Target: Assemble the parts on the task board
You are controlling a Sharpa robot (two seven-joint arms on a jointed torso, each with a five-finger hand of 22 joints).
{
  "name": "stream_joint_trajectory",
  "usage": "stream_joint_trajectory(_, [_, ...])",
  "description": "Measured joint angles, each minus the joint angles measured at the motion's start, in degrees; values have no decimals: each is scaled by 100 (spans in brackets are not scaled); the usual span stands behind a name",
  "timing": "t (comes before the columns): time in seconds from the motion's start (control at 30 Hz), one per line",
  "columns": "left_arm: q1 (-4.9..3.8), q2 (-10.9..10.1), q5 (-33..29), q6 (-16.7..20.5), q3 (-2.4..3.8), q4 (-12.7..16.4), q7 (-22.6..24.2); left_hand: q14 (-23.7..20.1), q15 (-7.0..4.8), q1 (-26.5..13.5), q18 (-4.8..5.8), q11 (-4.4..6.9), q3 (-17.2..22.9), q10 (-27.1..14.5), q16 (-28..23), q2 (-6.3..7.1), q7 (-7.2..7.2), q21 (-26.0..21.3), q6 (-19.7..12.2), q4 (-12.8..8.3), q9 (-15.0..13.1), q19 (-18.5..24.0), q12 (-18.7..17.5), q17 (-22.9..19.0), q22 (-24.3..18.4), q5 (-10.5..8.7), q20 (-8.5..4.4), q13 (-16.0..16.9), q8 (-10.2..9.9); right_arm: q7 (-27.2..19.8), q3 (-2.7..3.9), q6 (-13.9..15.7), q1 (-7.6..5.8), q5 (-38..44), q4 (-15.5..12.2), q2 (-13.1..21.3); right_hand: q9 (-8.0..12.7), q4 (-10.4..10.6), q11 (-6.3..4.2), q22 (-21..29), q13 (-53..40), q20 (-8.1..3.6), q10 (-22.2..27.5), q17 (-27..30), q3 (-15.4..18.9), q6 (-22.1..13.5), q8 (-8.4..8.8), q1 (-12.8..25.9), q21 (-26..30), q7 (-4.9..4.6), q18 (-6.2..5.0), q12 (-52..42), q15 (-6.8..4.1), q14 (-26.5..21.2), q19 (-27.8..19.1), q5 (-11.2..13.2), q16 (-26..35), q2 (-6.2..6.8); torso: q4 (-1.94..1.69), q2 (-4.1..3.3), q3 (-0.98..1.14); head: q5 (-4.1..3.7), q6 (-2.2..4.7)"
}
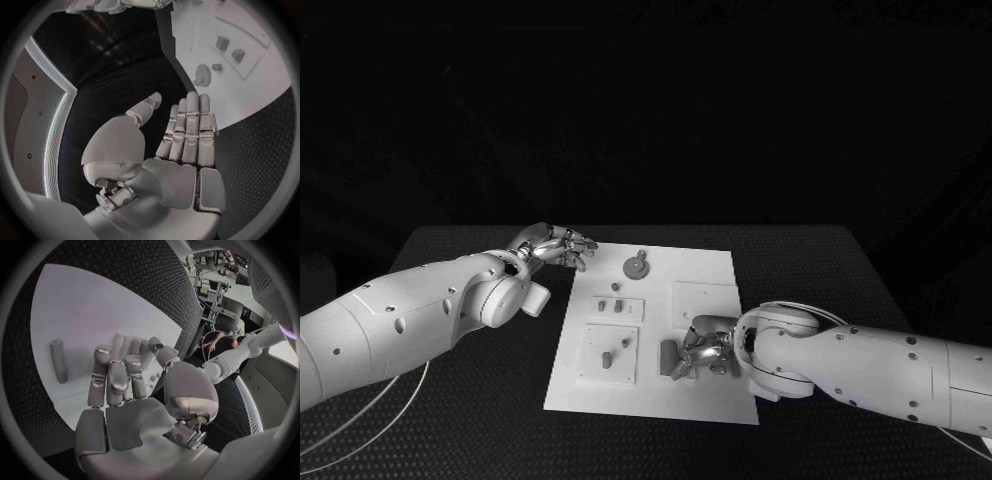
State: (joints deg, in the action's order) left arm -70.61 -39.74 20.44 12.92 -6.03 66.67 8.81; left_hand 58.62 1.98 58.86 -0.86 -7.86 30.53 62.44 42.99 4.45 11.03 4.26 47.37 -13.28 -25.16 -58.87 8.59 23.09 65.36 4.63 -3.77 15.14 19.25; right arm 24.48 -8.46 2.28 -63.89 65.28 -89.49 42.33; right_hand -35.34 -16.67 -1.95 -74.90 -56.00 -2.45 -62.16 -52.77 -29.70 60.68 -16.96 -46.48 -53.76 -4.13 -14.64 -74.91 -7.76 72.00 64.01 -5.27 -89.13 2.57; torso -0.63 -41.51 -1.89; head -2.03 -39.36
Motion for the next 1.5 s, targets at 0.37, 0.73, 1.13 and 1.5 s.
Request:
stream_joint_trajectory(0.37, [0,-2,-1,-9,0,-20,-3,0,0,0,0,1,0,1,-23,0,0,0,0,0,0,0,0,5,-1,0,0,0,0,-13,3,-28,-3,25,-7,3,33,42,0,0,-58,28,-41,-5,49,18,33,-11,30,0,3,46,0,0,51,0,22,469,1,-1,1,-6,-1])
stream_joint_trajectory(0.73, [0,-2,-1,-13,0,-23,-5,0,0,1,0,1,0,1,-22,0,0,0,0,0,0,0,0,10,4,0,0,1,0,-40,1,-26,-1,30,-28,57,48,100,0,-3,-82,20,-41,-10,-43,28,50,53,62,8,9,45,0,0,59,-1,22,566,0,-1,1,-2,-5])
stream_joint_trajectory(1.13, [0,-9,-2,-16,-2,-27,-8,0,0,1,0,2,0,2,-22,0,0,0,0,0,-1,0,0,15,4,0,0,1,0,-433,111,406,-270,-512,-230,704,-68,525,122,-4,-491,1,-184,-298,-259,-181,152,266,85,-70,68,-134,94,91,141,-1,22,779,6,-1,4,-4,12])
stream_joint_trajectory(1.5, [0,1,-3,-18,-1,-19,-8,0,0,1,0,2,0,2,-22,0,0,0,0,0,-1,0,0,15,3,0,0,1,0,-340,166,346,-433,-274,-108,1088,-374,275,74,-3,-539,4,-209,-311,-108,-181,-84,193,62,-70,61,-134,63,121,144,-1,-5,515,5,-3,8,-90,34])
